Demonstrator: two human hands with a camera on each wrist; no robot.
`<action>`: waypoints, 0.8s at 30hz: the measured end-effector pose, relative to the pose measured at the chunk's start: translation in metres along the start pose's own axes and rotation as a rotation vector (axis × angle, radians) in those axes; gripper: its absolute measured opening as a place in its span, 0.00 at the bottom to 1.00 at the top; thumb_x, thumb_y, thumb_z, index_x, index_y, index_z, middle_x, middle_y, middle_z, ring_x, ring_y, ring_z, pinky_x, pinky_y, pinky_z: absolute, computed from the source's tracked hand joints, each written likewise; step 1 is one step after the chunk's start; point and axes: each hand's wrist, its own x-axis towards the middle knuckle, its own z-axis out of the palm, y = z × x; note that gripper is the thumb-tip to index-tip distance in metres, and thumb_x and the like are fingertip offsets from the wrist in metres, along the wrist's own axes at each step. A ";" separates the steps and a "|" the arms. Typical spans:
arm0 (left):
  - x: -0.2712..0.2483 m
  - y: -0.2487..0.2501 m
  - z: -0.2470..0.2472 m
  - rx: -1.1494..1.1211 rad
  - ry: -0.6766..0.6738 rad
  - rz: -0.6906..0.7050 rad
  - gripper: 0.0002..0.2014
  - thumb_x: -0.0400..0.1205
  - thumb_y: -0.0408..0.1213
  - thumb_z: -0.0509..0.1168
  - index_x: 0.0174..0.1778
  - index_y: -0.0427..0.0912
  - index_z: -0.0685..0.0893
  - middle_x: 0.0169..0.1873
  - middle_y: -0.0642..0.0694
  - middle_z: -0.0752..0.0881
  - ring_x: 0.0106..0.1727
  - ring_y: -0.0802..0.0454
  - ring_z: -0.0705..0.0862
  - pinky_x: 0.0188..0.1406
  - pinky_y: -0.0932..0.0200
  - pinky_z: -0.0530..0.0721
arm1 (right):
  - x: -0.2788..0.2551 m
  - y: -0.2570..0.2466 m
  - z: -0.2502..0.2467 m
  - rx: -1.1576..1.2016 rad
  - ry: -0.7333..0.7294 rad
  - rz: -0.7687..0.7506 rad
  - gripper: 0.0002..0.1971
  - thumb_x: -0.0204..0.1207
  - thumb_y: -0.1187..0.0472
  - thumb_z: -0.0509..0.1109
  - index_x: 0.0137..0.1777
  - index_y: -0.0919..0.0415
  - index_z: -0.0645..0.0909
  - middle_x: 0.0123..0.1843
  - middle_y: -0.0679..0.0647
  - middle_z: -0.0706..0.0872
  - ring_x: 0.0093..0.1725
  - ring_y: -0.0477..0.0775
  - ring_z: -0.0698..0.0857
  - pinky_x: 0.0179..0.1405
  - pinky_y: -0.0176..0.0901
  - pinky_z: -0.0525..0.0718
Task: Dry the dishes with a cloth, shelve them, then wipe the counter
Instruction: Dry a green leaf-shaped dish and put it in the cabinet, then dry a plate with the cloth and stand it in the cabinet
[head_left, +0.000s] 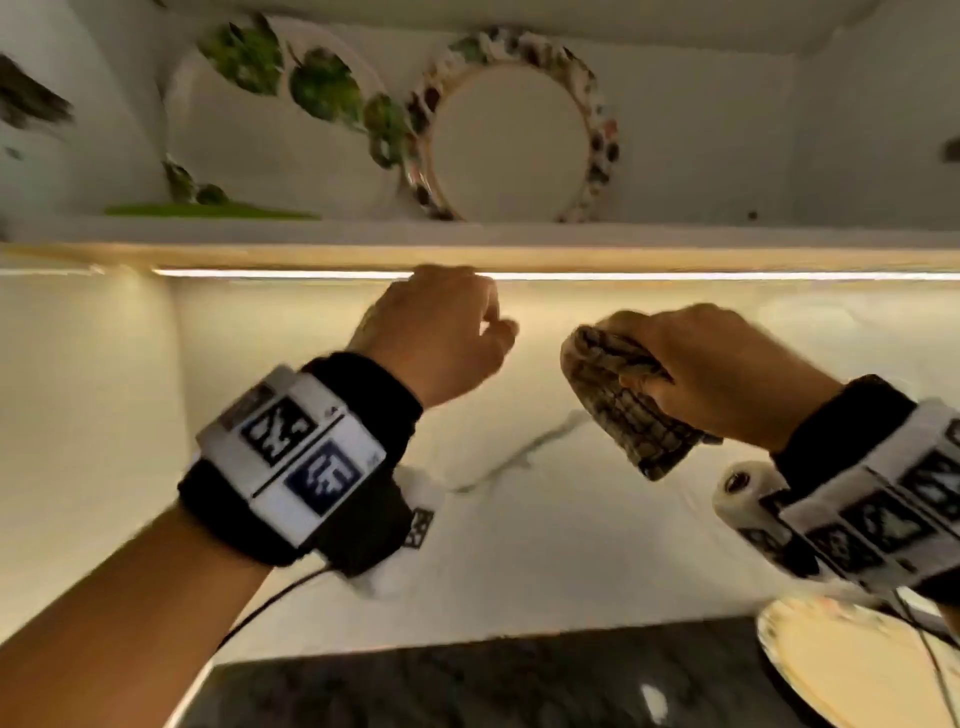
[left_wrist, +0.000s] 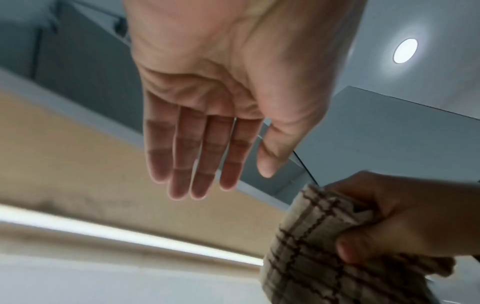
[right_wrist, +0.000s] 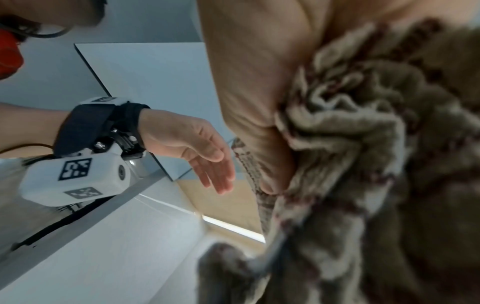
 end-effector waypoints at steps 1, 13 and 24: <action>-0.008 0.016 0.025 -0.029 -0.063 0.011 0.14 0.82 0.49 0.59 0.55 0.47 0.84 0.55 0.45 0.87 0.60 0.44 0.82 0.57 0.56 0.76 | -0.019 0.017 0.020 0.039 -0.056 0.041 0.21 0.76 0.60 0.63 0.69 0.50 0.73 0.54 0.58 0.87 0.51 0.63 0.86 0.49 0.56 0.85; -0.095 0.168 0.324 -0.398 -0.873 -0.145 0.13 0.82 0.44 0.61 0.53 0.43 0.86 0.52 0.45 0.88 0.56 0.46 0.84 0.53 0.56 0.79 | -0.251 0.174 0.211 0.294 -0.679 0.431 0.12 0.73 0.64 0.62 0.56 0.59 0.76 0.53 0.62 0.85 0.54 0.67 0.82 0.49 0.55 0.80; -0.084 0.257 0.508 -0.567 -1.125 -0.348 0.16 0.82 0.47 0.60 0.33 0.40 0.76 0.33 0.41 0.79 0.37 0.44 0.79 0.43 0.53 0.80 | -0.319 0.245 0.268 0.358 -0.654 0.800 0.21 0.78 0.58 0.63 0.71 0.52 0.71 0.57 0.58 0.87 0.58 0.63 0.83 0.51 0.50 0.80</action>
